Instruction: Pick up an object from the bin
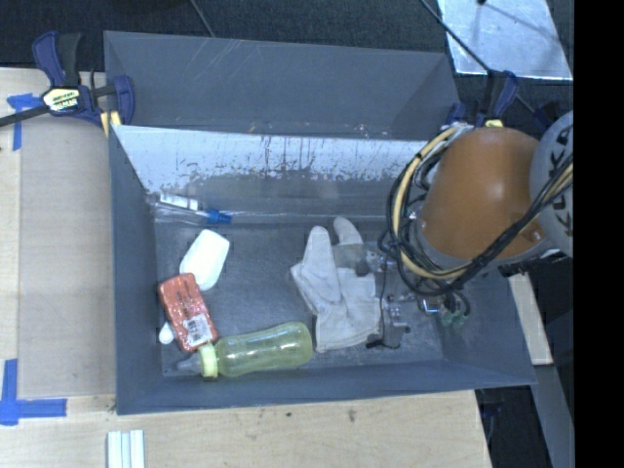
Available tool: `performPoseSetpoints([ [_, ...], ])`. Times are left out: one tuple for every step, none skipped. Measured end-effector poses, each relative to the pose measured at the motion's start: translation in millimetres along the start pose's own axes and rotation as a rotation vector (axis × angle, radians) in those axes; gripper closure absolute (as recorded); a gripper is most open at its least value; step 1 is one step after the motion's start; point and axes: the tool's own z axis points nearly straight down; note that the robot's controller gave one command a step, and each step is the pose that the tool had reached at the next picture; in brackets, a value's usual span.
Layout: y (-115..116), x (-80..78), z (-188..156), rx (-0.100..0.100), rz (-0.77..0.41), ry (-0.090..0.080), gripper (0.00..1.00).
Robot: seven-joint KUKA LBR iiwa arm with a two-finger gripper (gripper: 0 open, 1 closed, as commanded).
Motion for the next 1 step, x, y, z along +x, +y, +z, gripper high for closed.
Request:
performPoseSetpoints([
  [0.0, -0.5, -2.8, 0.0, 0.0, -0.004, 0.0],
])
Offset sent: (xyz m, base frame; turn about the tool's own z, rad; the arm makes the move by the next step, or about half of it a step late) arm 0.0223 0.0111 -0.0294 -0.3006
